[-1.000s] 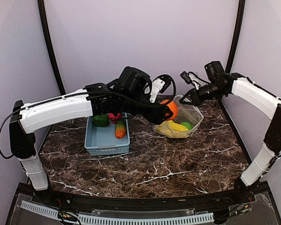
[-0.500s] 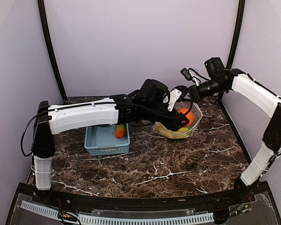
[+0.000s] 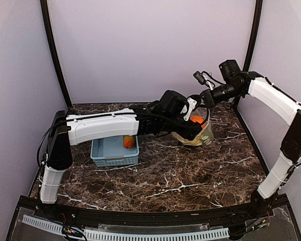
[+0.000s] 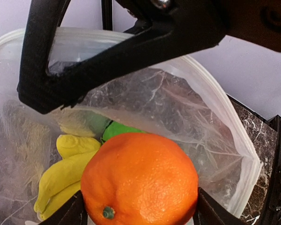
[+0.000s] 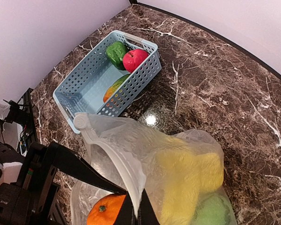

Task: Place the food in the zip-top bag and seal the zipper
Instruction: Place the fake fruit in the zipper food storage bag, then pick up the fake fruit from the bin.

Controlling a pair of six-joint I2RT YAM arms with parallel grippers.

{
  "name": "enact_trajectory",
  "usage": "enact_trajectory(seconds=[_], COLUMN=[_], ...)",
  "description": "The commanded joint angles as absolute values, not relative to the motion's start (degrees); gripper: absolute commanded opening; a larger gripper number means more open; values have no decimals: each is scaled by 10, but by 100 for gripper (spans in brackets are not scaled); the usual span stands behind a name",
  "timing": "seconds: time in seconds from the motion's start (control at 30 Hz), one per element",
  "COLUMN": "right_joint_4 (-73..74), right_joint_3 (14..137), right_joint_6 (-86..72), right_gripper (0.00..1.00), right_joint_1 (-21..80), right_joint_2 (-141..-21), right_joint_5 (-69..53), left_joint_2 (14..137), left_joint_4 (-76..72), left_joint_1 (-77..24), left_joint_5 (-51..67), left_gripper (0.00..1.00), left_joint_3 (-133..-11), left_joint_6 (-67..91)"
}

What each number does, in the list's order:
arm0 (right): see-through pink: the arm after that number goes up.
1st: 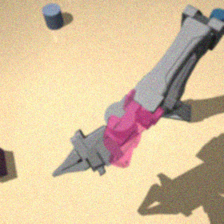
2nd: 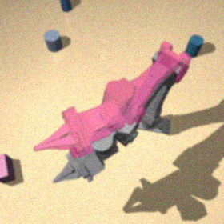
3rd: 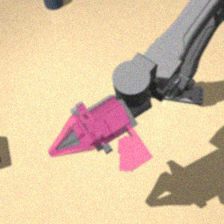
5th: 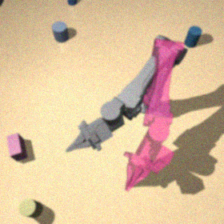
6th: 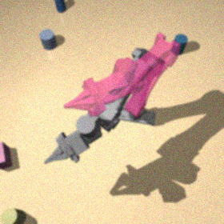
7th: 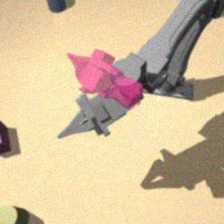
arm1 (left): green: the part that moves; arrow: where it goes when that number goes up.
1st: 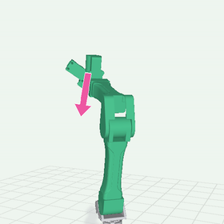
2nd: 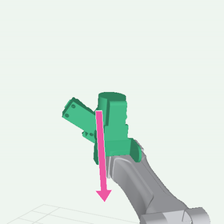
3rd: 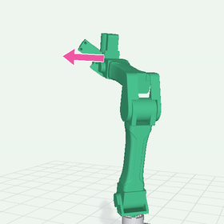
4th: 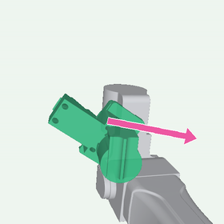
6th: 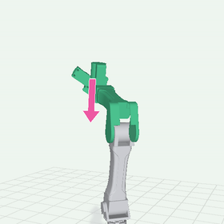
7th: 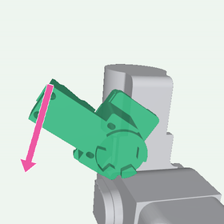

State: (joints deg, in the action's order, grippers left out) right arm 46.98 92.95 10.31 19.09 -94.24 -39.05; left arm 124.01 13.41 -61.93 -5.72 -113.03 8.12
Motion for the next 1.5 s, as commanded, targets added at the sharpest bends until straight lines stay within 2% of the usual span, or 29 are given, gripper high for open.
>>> enact_trajectory(seconds=[0.0, 0.23, 0.43, 0.53, 0.8, 0.97, 1.17, 1.47], right_joint_4=[466, 466, 469, 471, 492, 444, 382, 379], right_joint_3=[953, 960, 963, 972, 1045, 987, 892, 879], right_joint_6=[98, 95, 100, 102, 113, 119, 115, 108], right_gripper=[0, 0, 0, 0, 0, 0, 0, 0], right_joint_1=[193, 192, 189, 181, 124, 116, 115, 115], right_joint_2=[-954, -966, -967, -968, -994, -958, -939, -946], right_joint_5=[-402, -407, -399, -396, -385, -369, -372, -388], left_joint_2=[1240, 1231, 1180, 1143, 1019, 966, 905, 894], left_joint_4=[155, 183, 190, 218, 239, 236, 266, 253], left_joint_1=[-619, -619, -620, -620, -609, -589, -538, -448], left_joint_5=[-79, -51, -8, -32, -144, -162, -142, -70], left_gripper=[82, 92, 90, 89, 89, 88, 87, 85], left_joint_3=[-1171, -1209, -1206, -1199, -1009, -894, -786, -705], left_joint_6=[71, 57, 45, 20, 10, 93, 194, 242])
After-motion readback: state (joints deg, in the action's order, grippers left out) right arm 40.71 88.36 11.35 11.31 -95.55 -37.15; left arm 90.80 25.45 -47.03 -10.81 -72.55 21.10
